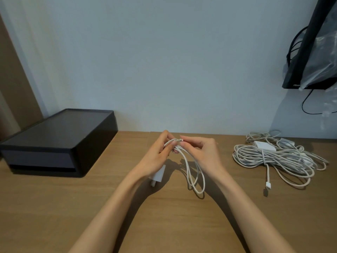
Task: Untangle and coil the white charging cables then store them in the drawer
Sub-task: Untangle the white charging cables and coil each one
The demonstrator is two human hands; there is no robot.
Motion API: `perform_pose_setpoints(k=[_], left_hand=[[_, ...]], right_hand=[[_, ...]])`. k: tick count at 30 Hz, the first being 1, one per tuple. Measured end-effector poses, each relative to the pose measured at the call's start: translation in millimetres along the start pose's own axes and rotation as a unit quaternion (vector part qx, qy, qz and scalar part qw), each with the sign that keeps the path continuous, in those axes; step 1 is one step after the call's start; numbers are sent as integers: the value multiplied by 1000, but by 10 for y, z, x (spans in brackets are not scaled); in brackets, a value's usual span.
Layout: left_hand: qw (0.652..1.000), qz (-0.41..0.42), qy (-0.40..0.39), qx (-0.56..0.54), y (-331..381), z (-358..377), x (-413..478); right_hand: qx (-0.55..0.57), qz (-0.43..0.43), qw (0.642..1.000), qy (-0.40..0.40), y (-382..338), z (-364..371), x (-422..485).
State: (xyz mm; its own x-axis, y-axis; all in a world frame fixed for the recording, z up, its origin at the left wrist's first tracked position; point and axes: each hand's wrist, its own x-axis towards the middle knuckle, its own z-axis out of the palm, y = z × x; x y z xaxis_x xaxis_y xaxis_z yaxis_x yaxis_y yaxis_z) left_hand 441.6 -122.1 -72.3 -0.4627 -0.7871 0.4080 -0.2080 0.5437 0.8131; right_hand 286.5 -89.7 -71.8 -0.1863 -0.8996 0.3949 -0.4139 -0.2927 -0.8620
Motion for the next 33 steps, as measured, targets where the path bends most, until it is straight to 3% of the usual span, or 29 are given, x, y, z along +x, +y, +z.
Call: perform_pose_setpoints(k=[4,12,17,20,25,33], left_hand=[[1000,12,14,-11,32,12,4],[1000,9,4,-7,-11,29,9],[1000,5,15,15,-54,70,21],[999,10,31,37,-68,74,31],[996,14,22,89,-66,77,17],[989,26,20,146,-105,59,25]], right_hand=[[30,5,998,-55,-35,20,-15],[16,-1,1000,-27,0,58,-22],[-133,-94,987,12,17,57,-41],[-153,-112,982,26,56,68,-20],[-116,-91,989,24,60,43,-13],[-11,5,999,-46,84,23,30]])
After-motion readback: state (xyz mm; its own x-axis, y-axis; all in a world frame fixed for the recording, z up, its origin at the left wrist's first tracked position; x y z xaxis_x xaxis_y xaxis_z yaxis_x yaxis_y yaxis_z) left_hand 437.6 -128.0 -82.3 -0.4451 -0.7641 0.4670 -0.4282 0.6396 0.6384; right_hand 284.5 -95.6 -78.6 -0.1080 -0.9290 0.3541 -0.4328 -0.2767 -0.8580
